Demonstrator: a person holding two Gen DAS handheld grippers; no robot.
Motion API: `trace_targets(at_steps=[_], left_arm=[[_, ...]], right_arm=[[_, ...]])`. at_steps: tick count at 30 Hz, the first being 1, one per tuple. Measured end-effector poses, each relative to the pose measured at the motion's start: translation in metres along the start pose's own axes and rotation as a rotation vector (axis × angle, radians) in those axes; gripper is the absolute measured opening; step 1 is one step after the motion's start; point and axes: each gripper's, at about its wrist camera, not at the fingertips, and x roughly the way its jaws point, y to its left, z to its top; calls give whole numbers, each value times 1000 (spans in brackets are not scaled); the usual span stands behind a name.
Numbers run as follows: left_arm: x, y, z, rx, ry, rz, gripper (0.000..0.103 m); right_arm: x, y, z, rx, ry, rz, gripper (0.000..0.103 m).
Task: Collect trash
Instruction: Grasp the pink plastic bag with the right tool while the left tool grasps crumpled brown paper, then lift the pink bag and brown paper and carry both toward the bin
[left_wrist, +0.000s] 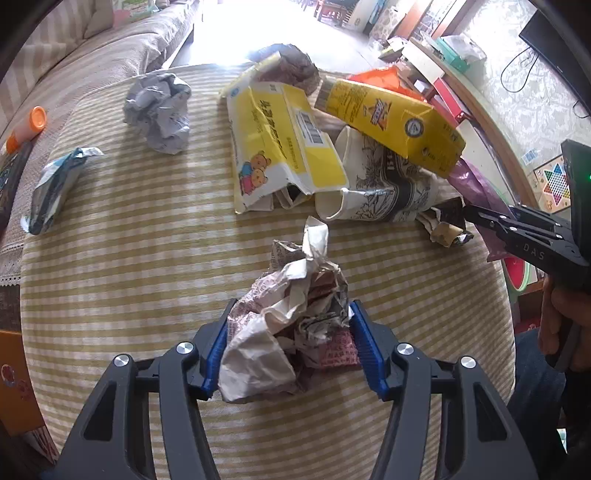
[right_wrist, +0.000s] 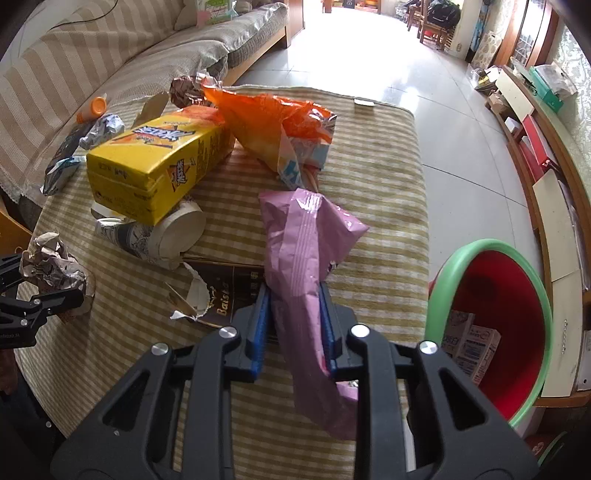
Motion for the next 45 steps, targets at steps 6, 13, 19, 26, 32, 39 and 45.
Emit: trace_targets(at_steps=[6,13,19,26,32,39,45], left_arm=[[-21,5,-3,-16,-47,10,54],[-54,3,-11,-27,-107,16,54],[-86,-6,-16,-26,-176,19,54],[-132,-19,-20,-17,-283,28,54],[-164,-34,-20,-3,-367,41,54],[-183,-48,-18,18,-415,49,54],[-189,-56,-17,33,-424,49,54]], right_arm=[[-22,-1,-2,35,-39,24,21],[-58,3,-6,48,-96,45,21],[-100,13,-13,49,-160,59,21],[-150,24,-23,80,-250,65,21],[-176,27,-33,104,-297,70,21],[-190,26,-40,124,-327,85,21],[-194,19,-42,140,-341,104,21]])
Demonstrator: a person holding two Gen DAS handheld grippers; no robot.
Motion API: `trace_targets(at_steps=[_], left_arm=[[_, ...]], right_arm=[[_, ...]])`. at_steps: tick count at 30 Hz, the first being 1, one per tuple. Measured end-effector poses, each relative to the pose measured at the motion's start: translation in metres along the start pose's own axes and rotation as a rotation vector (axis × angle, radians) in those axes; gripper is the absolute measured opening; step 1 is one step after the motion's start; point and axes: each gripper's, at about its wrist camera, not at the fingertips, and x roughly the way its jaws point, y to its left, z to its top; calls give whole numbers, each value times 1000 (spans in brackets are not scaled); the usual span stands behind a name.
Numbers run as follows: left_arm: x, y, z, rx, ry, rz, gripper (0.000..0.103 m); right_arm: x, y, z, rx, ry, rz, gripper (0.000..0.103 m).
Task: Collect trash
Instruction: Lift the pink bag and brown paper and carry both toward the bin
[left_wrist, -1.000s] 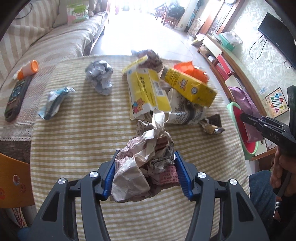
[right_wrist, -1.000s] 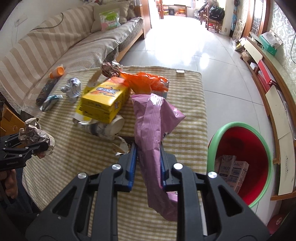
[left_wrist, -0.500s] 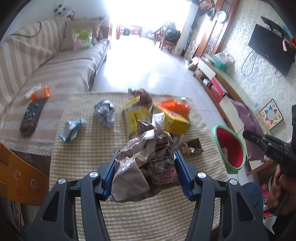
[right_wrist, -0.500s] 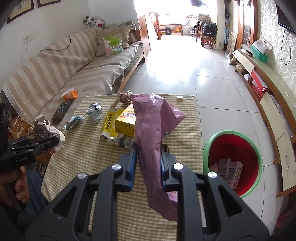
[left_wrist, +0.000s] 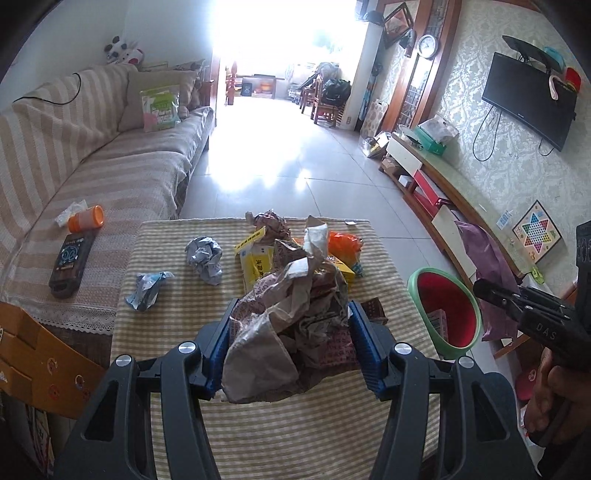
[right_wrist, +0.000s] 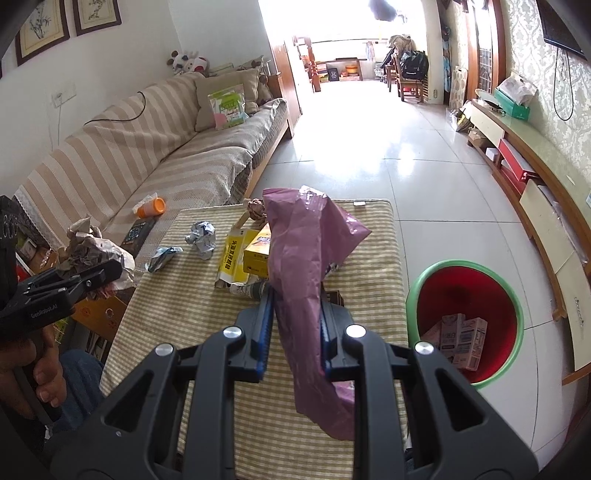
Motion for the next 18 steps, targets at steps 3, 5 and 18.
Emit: trace_targets(at_steps=[3,5,18], left_arm=[[0,-7,3,11,-2,-2,54],[2,-12,5,19,-3,-4,54],[35,-77,24,86,28,-115,55]], right_arm=[[-1,-4,-1,6,-5,3,21],[-2,-8,-2,13,-8,4,21],[-16,-75,-3,118,-36,-54,21]])
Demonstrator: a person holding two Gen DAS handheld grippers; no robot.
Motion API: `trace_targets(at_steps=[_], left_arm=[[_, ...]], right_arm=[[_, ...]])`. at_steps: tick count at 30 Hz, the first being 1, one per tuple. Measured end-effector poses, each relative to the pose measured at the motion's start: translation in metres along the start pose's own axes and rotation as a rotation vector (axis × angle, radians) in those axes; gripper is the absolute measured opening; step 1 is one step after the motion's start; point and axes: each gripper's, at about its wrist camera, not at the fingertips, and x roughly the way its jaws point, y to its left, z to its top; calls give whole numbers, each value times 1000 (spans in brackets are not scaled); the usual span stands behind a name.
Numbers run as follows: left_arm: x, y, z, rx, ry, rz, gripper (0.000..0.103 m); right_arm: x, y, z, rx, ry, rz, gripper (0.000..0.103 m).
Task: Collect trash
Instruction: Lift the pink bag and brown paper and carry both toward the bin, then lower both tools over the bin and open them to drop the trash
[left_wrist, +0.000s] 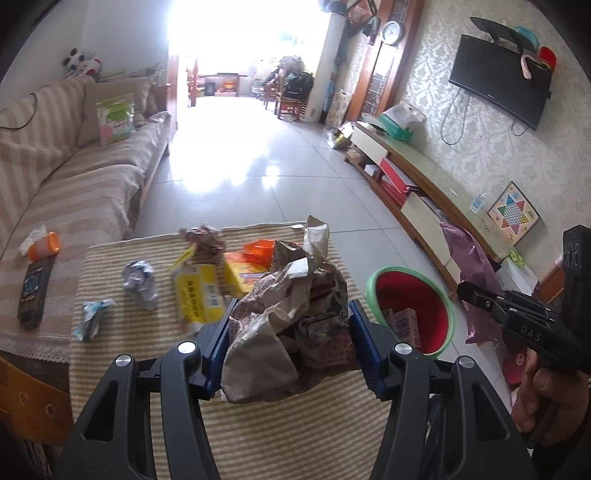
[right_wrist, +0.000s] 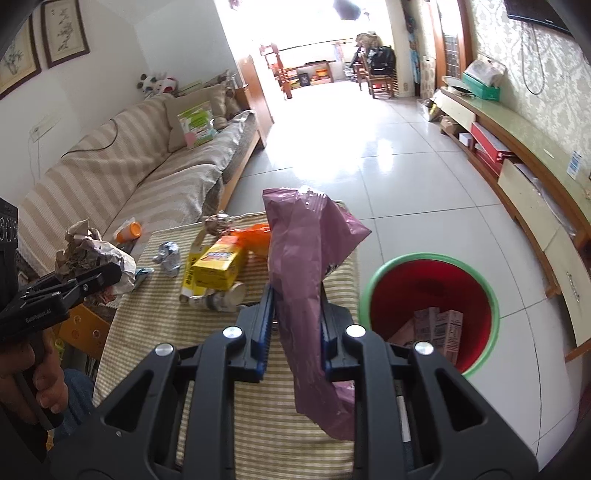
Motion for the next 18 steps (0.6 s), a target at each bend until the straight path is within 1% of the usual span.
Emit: trace_targets(at_steps=[4,10,18], left_arm=[[17,-24,11,26,7,-34,55],[50,-75,26,93,33,-92,55],[101,-138,29,175,98,-167,55]], right_arm=[[-5,-28,2,42,-11,-30,21],[-6,-74,2,105,-16,-73,21],[-2,-135,-1,185,-11,-113,21]])
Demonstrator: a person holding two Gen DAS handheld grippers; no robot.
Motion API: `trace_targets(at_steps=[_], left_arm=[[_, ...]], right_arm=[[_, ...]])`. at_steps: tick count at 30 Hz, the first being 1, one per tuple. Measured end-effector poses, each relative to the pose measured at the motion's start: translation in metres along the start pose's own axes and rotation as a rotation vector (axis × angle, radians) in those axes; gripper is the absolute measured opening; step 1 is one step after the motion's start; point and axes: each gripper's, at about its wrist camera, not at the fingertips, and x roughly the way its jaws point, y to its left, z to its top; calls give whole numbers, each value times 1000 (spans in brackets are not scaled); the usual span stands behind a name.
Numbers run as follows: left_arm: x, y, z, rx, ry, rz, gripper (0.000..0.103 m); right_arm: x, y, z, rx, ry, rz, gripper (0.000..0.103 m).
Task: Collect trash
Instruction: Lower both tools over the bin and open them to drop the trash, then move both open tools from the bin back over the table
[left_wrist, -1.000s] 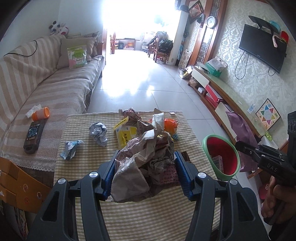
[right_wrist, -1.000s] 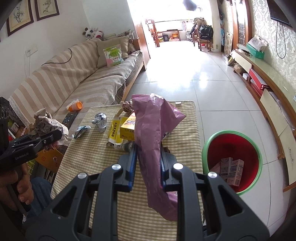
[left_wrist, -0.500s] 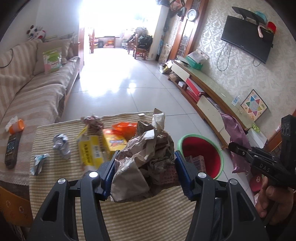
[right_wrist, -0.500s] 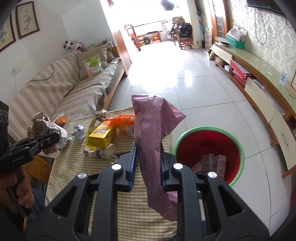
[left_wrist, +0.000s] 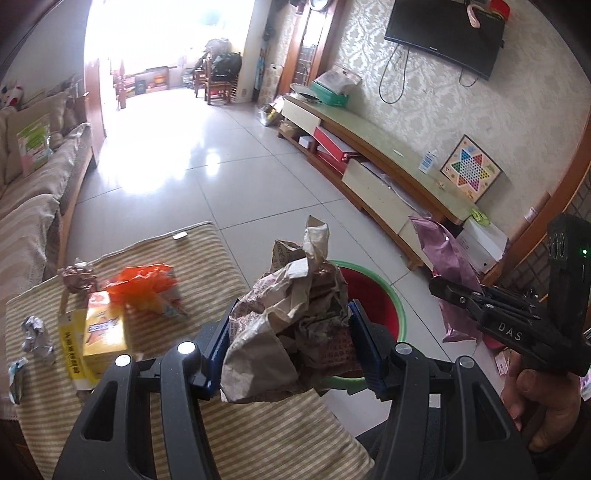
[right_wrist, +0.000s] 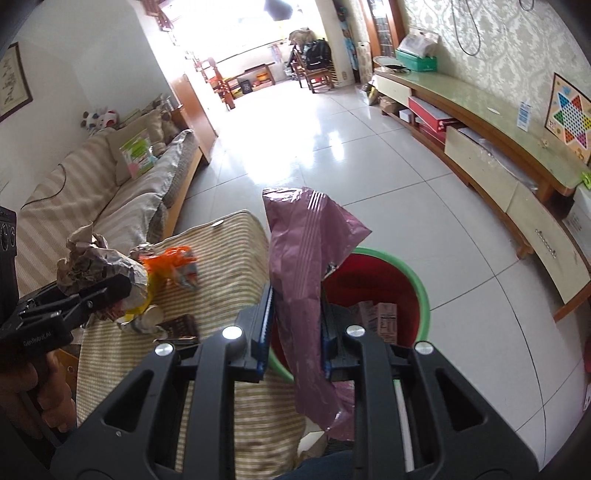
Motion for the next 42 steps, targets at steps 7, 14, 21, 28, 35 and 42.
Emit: trace_targets(at_steps=[7,14,21,28,35,42], left_arm=[[45,-27,17,17,47,-54,55],[78,-41,29,-15,78,-109,55],[89,-40,34,-30,93,-126,56],[93,-33,39,-68,92,-150,60],[86,-33,49,-91,66,-220,75],[77,-22,52,-138,30,-245,91]], right_arm=[[21,-36,4,58,19,-3,21],[36,-52,7,83,27,4,21],[45,-53,5,89,40,10,21],[48,-47,7,70,49,8,21],[53,-43,9,55,57,-7,56],[48,-35,10,36,33,-23,83]])
